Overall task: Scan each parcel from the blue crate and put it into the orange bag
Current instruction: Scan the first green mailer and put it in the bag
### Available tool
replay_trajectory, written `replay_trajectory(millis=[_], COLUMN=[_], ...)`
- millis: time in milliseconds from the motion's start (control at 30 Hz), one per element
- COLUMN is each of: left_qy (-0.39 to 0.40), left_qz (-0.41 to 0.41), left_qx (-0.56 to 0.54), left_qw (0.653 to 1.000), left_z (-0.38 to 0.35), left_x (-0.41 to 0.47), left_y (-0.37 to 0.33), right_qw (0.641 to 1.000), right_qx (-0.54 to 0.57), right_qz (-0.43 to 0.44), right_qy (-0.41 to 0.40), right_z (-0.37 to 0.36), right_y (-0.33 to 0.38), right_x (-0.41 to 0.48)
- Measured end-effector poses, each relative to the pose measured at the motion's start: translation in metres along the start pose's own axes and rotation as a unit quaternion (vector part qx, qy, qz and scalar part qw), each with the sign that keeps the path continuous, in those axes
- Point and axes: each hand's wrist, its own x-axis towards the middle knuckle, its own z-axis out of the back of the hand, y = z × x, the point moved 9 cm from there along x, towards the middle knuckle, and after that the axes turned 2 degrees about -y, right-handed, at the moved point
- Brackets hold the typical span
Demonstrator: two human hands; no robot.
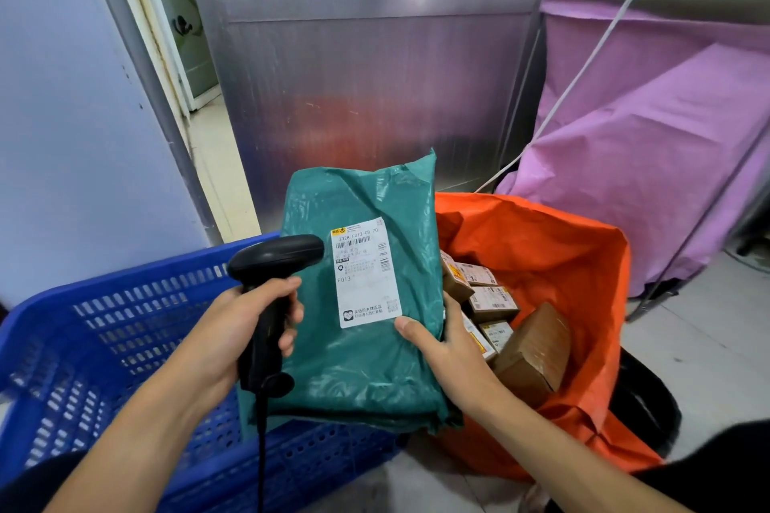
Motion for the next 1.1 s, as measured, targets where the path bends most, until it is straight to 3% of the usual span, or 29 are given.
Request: replay_trajectory(millis=[533,667,900,1100], left_qy=[-0.011,-0.011,0.013,0.036], left_qz=[0.025,0.073,0.082,0.107], left_qx=[-0.024,-0.068,-0.093,-0.064], left_qw=[0.999,0.995,0.992,0.992], left_z=[-0.003,-0.023,-0.073,-0.114], left_x=[0.007,0.013,0.027,0.050], left_y=[0.009,0.027,0.043,0.058], right_qw=[0.988,0.980,0.971,0.952], right_qx=[0.049,0.053,0.084,0.144], right_qz=[-0.111,-0.138,-0.144,-0.148], right_qy=[-0.093,-0.131,-0.171,-0.224], right_z=[0.035,0.051,0.090,0.127], right_y=[-0.012,-0.021,-0.021,-0.035], right_x=[-0.003,-0.002,-0.011,-0.008])
